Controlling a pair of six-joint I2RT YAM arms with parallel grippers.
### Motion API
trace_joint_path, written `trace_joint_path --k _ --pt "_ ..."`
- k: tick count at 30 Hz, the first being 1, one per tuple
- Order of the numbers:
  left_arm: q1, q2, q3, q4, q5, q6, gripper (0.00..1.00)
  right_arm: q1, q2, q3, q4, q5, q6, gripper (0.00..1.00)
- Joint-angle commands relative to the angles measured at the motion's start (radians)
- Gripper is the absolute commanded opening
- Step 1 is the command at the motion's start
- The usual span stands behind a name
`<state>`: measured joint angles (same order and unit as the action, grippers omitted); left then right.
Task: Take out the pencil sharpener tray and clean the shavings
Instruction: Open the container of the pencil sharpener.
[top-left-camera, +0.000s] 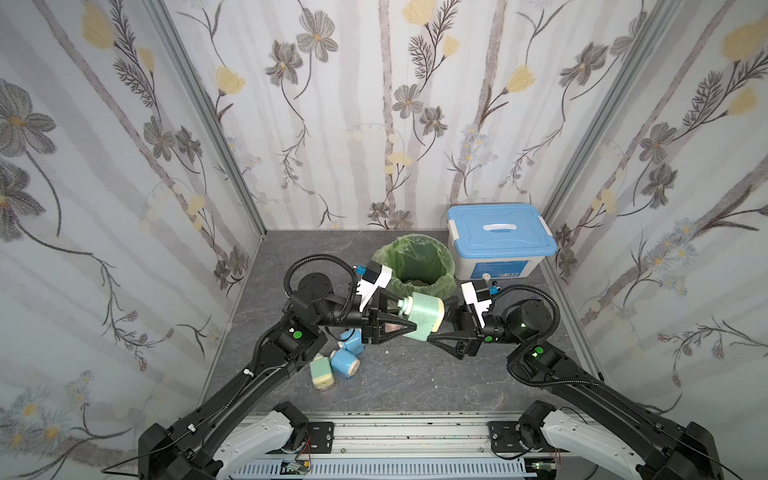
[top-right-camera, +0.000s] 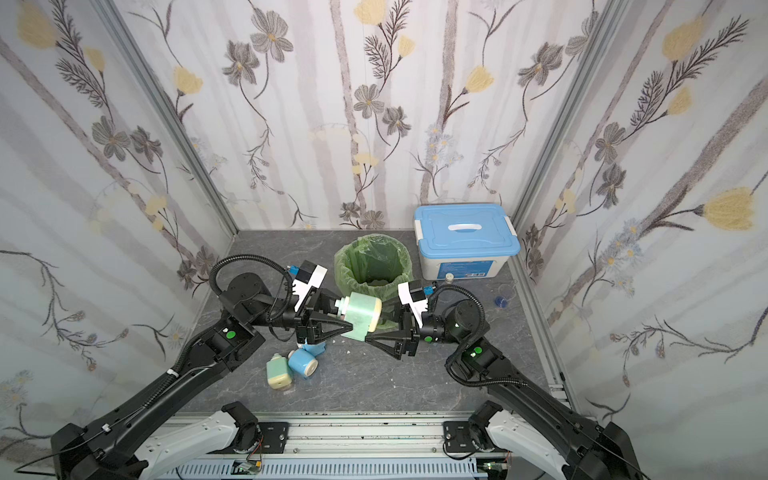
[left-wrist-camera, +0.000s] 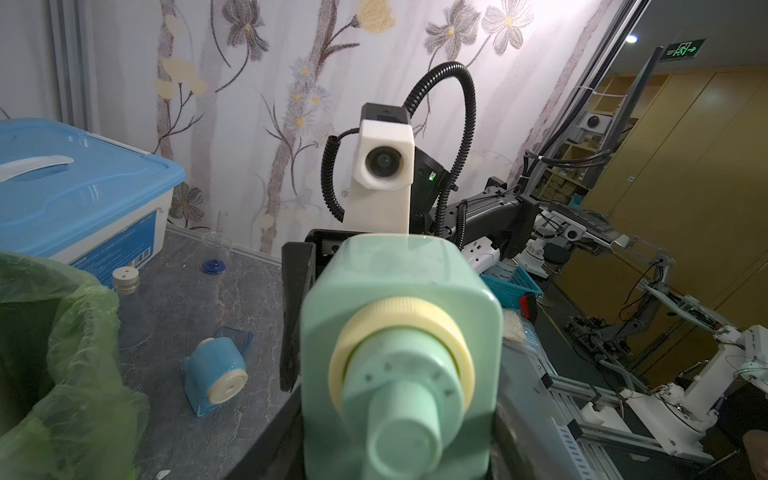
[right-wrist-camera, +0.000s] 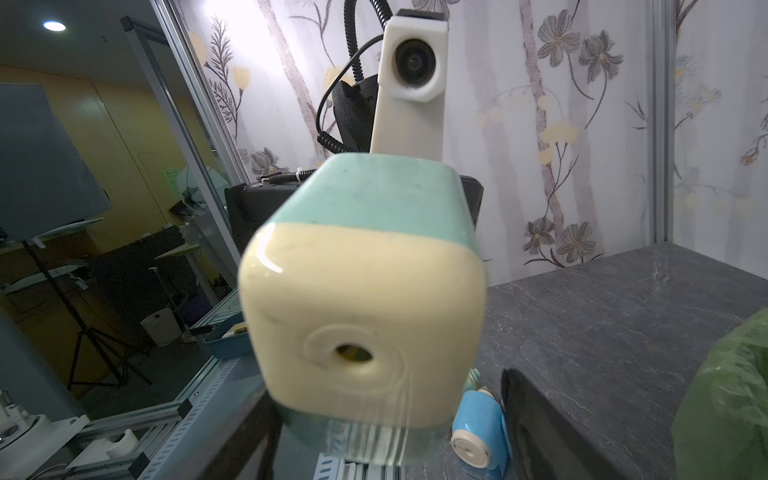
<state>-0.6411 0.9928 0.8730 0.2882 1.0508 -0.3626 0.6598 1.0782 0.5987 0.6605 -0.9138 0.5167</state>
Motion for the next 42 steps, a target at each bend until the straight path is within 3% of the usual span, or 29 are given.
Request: trace_joint_path --k 1,10,19,24,32,42 --pt "0.001 -0.008 0.011 0.042 0.020 0.017 0.45 0.001 0.012 0.001 0.077 -0.009 0.023 0.78" --pt "0.003 0.003 0.013 0.047 0.034 0.015 0.45 -0.001 0.009 0.004 0.070 0.005 0.024 0.57" --pt "0.027 -0.011 0.014 0.041 0.033 0.018 0.45 -0.050 -0.021 -0.031 0.021 -0.007 0.012 0.52" --pt "0.032 -0.012 0.015 0.058 0.037 0.008 0.45 -0.054 -0.024 -0.023 0.021 -0.015 0.016 0.54" --pt "0.032 -0.007 0.012 0.106 0.051 -0.029 0.45 -0.051 -0.009 -0.019 0.070 -0.018 0.044 0.73" --pt "0.032 -0.008 0.004 0.121 0.056 -0.039 0.45 -0.045 0.004 -0.008 0.108 -0.020 0.061 0.77"
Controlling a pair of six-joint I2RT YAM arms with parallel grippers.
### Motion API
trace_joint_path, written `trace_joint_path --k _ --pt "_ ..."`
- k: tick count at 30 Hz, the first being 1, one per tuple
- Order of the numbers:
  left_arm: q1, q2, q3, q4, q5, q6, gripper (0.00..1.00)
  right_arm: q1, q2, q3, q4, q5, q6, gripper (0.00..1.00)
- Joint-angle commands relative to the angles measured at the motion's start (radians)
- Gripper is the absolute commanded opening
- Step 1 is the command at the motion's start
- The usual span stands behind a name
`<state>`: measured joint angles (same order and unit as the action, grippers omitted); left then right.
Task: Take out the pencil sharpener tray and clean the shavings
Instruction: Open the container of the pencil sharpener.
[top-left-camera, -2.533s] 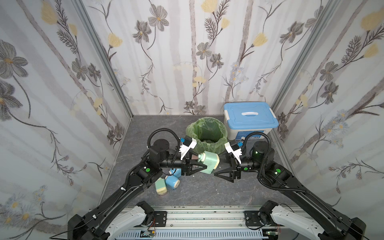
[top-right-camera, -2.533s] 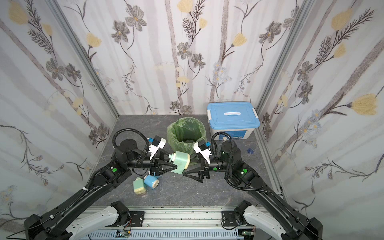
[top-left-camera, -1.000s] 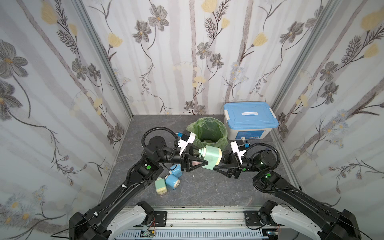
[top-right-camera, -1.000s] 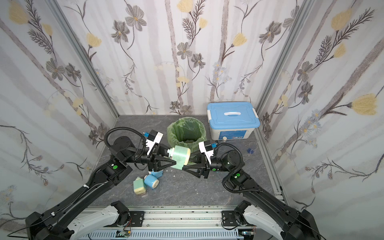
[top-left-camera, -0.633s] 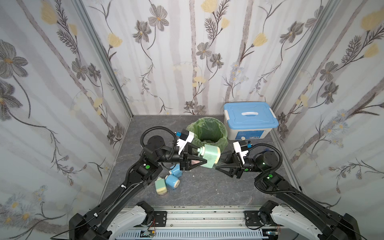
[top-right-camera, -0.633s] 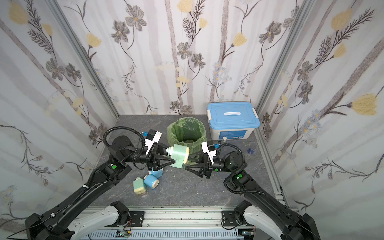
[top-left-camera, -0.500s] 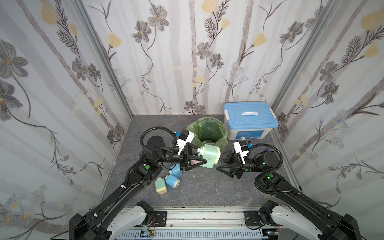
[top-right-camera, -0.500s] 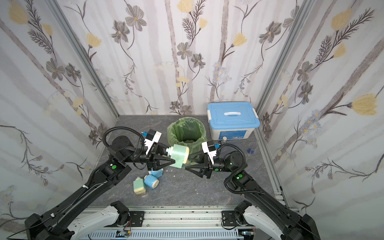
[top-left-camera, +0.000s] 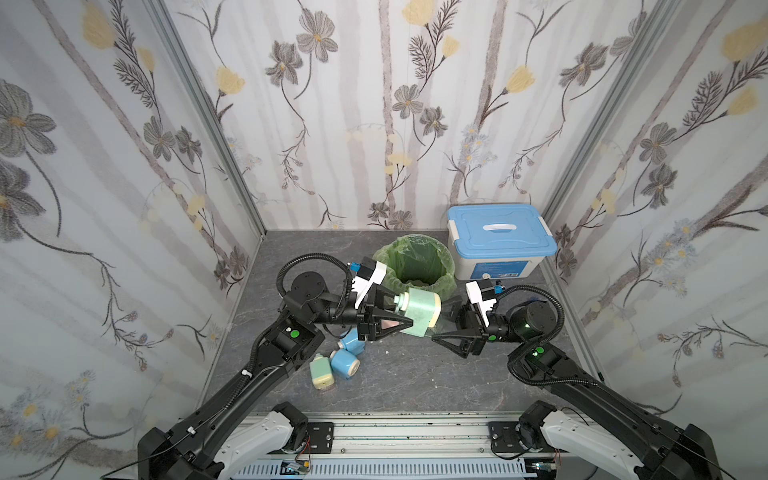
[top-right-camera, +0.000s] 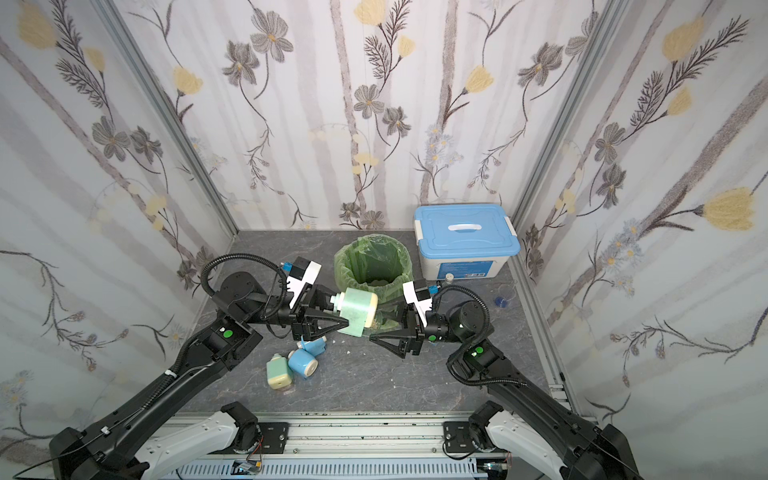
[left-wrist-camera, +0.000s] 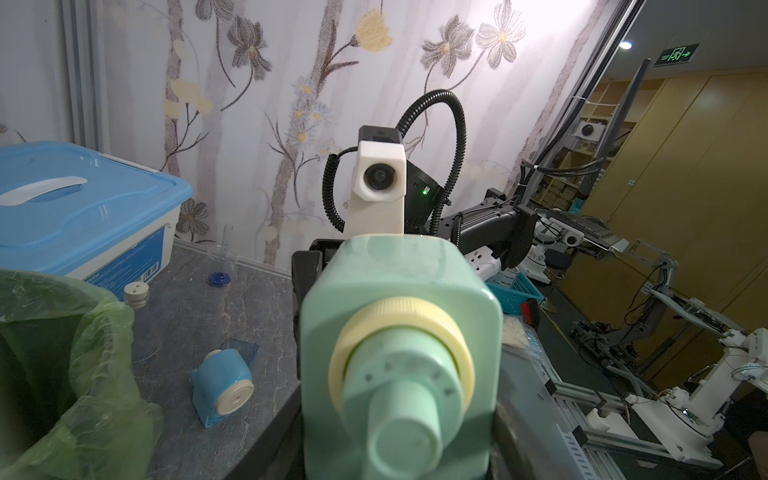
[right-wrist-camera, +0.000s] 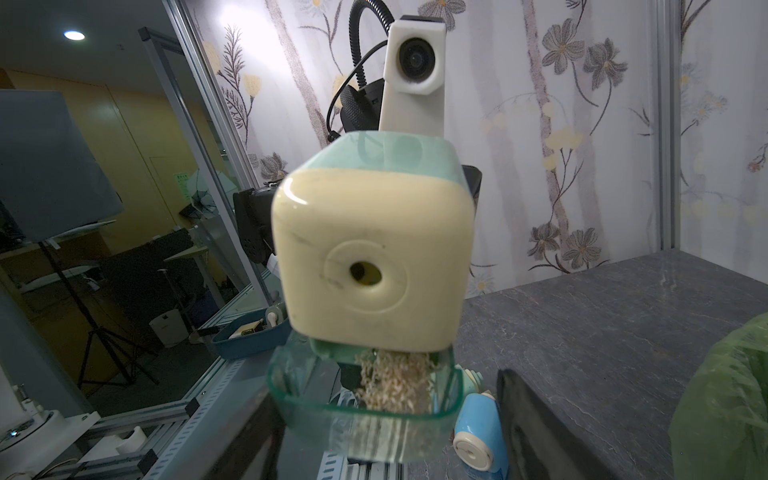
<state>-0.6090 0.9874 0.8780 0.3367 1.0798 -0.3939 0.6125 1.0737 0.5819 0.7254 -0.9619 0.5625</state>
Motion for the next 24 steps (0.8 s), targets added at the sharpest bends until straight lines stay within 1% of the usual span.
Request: trace_joint_path --k 1,7,10,13,18,23,24 --pt "-0.001 -0.002 -0.001 0.073 0.026 -0.008 0.45 0.003 0.013 0.012 0.047 0.028 0.020 0.77" --pt "-0.001 -0.004 -0.004 0.073 0.025 -0.008 0.45 0.015 0.028 0.021 0.067 0.028 0.027 0.76" --pt "0.000 -0.007 -0.005 0.061 0.020 -0.001 0.45 0.015 0.027 0.020 0.065 0.035 0.027 0.65" --pt "0.000 -0.010 -0.004 0.034 0.009 0.020 0.45 0.014 0.020 0.018 0.034 0.042 0.015 0.60" --pt "0.009 -0.026 -0.004 -0.042 -0.075 0.066 0.45 -0.026 -0.002 0.019 -0.066 0.042 -0.021 0.56" --pt "0.049 -0.025 -0.017 -0.060 -0.192 0.055 0.45 -0.116 -0.009 0.043 -0.197 0.001 -0.059 0.55" --pt "0.055 -0.026 -0.021 -0.068 -0.235 0.053 0.45 -0.130 -0.009 0.053 -0.236 -0.002 -0.077 0.55"
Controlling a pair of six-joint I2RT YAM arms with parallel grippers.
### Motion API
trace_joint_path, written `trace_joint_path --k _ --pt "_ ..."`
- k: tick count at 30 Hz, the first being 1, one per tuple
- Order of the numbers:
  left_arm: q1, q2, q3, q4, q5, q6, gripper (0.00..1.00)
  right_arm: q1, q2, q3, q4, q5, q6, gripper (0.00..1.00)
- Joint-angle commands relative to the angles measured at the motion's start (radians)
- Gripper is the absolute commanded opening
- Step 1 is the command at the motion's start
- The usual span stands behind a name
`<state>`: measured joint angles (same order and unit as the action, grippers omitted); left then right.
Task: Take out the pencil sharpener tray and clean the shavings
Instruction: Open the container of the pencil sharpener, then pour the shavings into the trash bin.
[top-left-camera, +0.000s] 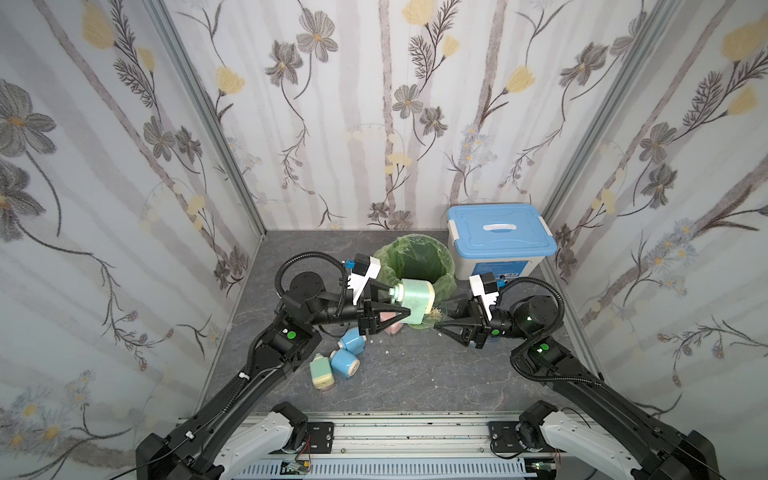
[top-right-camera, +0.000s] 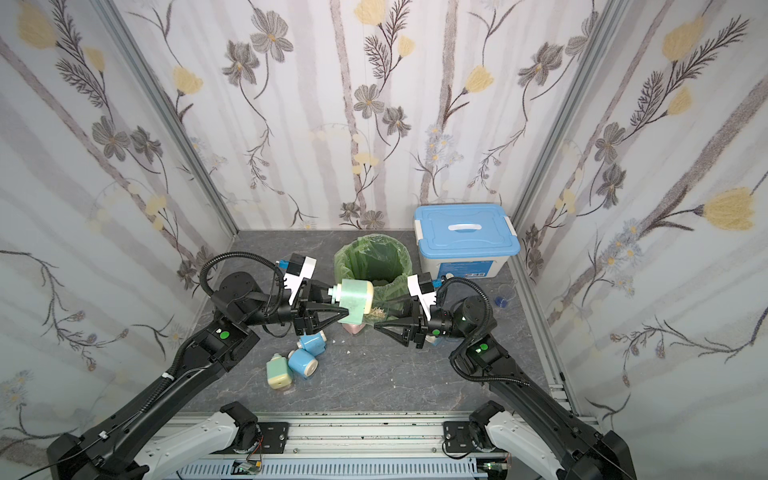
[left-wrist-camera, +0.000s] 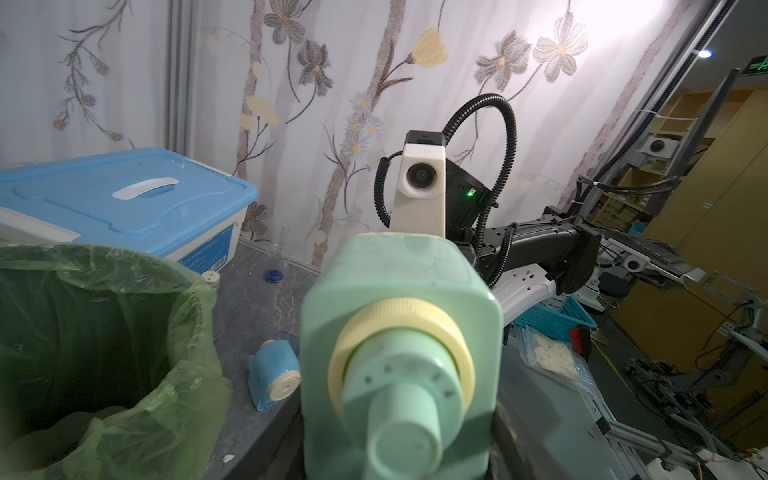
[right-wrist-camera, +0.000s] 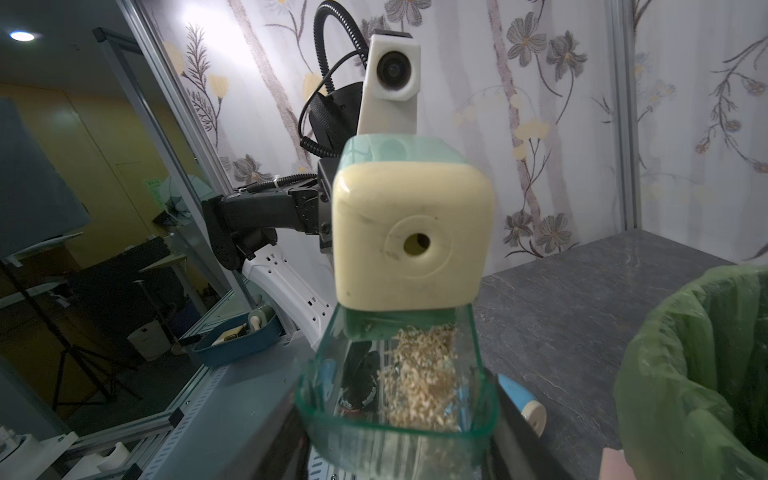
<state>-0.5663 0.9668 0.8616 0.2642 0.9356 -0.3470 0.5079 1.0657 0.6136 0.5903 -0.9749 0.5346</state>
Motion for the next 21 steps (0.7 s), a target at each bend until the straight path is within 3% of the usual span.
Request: trace_joint_path --k 1,5,11,16,21 --pt "0.024 -0.008 -0.008 0.003 -0.113 0.004 0.45 -0.043 0.001 0.035 -0.149 0.009 -0.076 0.54" --pt "0.055 -0.020 0.012 -0.080 -0.253 0.016 0.46 -0.096 0.017 0.106 -0.350 0.053 -0.190 0.54" --pt "0.156 0.005 0.119 -0.339 -0.458 0.035 0.46 -0.099 0.113 0.321 -0.673 0.281 -0.380 0.54" --pt "0.259 0.013 0.180 -0.503 -0.499 0.040 0.46 -0.088 0.231 0.536 -0.880 0.537 -0.520 0.53" --pt "0.306 -0.028 0.186 -0.564 -0.491 0.076 0.47 -0.029 0.361 0.761 -1.083 0.827 -0.645 0.53"
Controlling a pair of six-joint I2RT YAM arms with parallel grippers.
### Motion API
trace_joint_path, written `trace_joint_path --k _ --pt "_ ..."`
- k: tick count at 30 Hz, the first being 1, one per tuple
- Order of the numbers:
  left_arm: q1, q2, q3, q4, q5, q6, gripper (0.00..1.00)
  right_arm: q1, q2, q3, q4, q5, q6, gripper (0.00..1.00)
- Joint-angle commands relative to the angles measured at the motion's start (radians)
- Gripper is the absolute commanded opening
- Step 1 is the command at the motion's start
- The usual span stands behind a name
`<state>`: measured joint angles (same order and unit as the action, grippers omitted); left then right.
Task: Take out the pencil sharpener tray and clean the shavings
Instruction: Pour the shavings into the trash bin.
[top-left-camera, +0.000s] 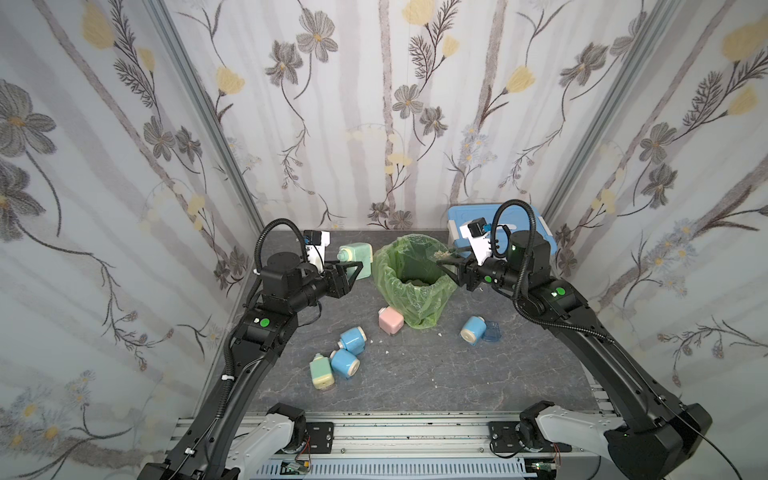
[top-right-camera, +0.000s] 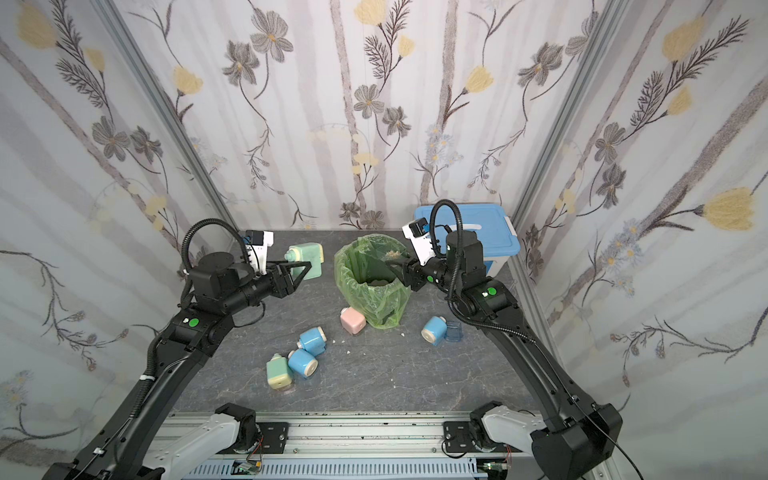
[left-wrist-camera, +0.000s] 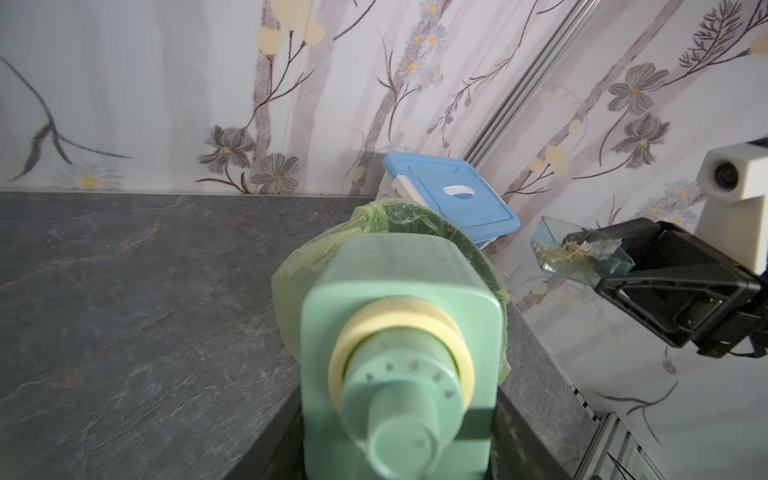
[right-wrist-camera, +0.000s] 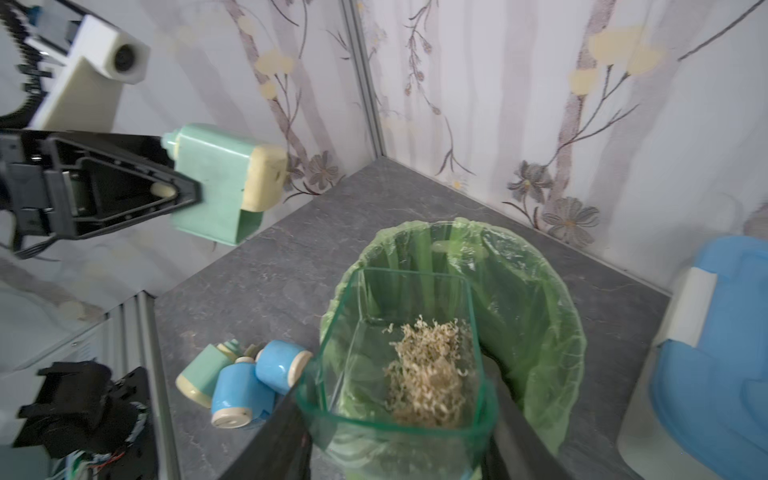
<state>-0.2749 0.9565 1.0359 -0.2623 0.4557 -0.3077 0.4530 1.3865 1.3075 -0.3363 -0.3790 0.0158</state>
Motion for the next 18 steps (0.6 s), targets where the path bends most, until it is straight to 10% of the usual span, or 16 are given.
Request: trace_joint_path --k 1,10,18 --pt "0.021 -0.026 0.012 -0.045 -0.010 0.043 0.47 0.050 0.061 0.100 -0.182 0.289 -0.147 0.54" --pt "0.060 -0.036 -0.005 -0.035 0.031 0.045 0.47 0.302 0.173 0.199 -0.197 0.912 -0.408 0.55" --pt "0.090 -0.042 -0.048 0.040 0.072 -0.020 0.47 0.422 0.235 0.223 -0.185 1.145 -0.697 0.55"
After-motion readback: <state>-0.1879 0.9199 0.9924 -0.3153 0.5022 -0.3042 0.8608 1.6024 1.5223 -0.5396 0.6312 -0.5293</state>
